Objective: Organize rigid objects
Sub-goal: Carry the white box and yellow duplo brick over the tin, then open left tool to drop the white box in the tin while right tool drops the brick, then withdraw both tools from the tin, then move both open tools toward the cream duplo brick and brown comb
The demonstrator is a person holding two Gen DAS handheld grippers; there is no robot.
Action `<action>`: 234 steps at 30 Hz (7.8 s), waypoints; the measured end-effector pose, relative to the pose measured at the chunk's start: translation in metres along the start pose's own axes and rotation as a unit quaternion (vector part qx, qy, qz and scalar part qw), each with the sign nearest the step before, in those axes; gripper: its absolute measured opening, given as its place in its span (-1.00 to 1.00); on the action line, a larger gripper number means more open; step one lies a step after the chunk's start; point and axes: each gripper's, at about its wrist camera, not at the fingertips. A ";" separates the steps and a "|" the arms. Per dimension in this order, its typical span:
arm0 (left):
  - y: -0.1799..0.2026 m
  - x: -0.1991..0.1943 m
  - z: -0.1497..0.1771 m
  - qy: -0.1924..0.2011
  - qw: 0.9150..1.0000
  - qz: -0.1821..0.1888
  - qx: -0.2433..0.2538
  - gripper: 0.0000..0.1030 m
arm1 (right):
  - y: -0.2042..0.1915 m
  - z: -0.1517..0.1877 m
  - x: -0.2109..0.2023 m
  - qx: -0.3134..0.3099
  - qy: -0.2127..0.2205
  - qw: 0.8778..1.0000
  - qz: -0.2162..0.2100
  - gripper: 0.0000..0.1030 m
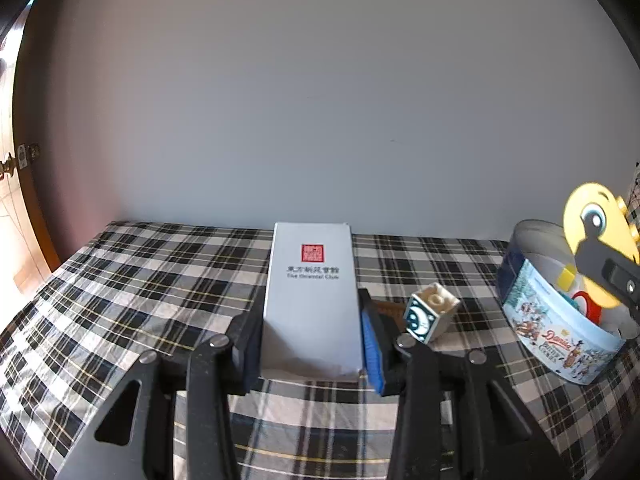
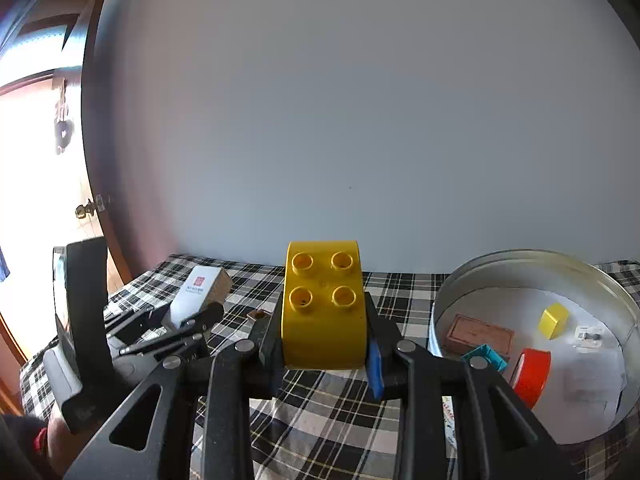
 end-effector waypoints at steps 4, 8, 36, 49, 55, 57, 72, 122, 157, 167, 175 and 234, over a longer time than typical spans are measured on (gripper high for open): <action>0.010 -0.006 -0.001 0.005 1.000 0.008 -0.009 -0.22 | 0.001 -0.003 -0.002 0.001 0.006 1.000 0.005 -0.33; 0.020 -0.009 -0.001 0.009 1.000 0.015 -0.007 -0.22 | 0.002 -0.004 -0.004 0.002 0.012 1.000 0.009 -0.33; 0.121 -0.005 -0.007 0.019 0.996 0.087 0.018 -0.22 | 0.106 -0.005 -0.037 0.042 0.042 0.994 0.096 -0.33; 0.171 0.009 -0.013 0.014 0.991 0.127 0.037 -0.22 | 0.169 -0.011 -0.056 0.085 0.052 0.980 0.172 -0.33; 0.200 0.013 -0.013 0.007 0.987 0.151 0.052 -0.22 | 0.188 -0.013 -0.054 0.081 0.040 0.975 0.202 -0.33; 0.212 0.014 -0.011 0.003 0.985 0.159 0.061 -0.22 | 0.192 -0.014 -0.052 0.081 0.031 0.974 0.210 -0.33; 0.281 0.036 0.006 -0.058 0.976 0.181 0.111 -0.22 | 0.228 -0.001 -0.009 0.074 -0.048 0.970 0.226 -0.33; 0.235 0.017 -0.006 -0.023 0.995 0.049 0.086 0.99 | 0.242 0.003 -0.031 0.150 0.049 0.962 0.223 0.61; 0.188 -0.021 0.017 0.054 0.994 0.023 0.092 0.99 | 0.168 0.022 -0.096 0.077 0.219 0.926 0.298 0.85; 0.180 -0.031 0.022 0.048 0.994 0.043 0.084 0.99 | 0.146 0.029 -0.117 0.067 0.235 0.914 0.324 0.85; 0.178 -0.036 0.024 0.049 0.994 0.048 0.087 0.99 | 0.132 0.032 -0.125 0.050 0.257 0.902 0.343 0.89; 0.033 -0.033 0.012 0.041 0.998 -0.012 0.047 0.99 | -0.005 0.020 -0.043 0.033 0.166 0.963 0.209 0.90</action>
Point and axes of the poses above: each gripper's, at about its wrist camera, not at the fingertips, and x roughly the way its jaws point, y to its right, z to its underside, and after that the axes turned 6 degrees about z, right-handed
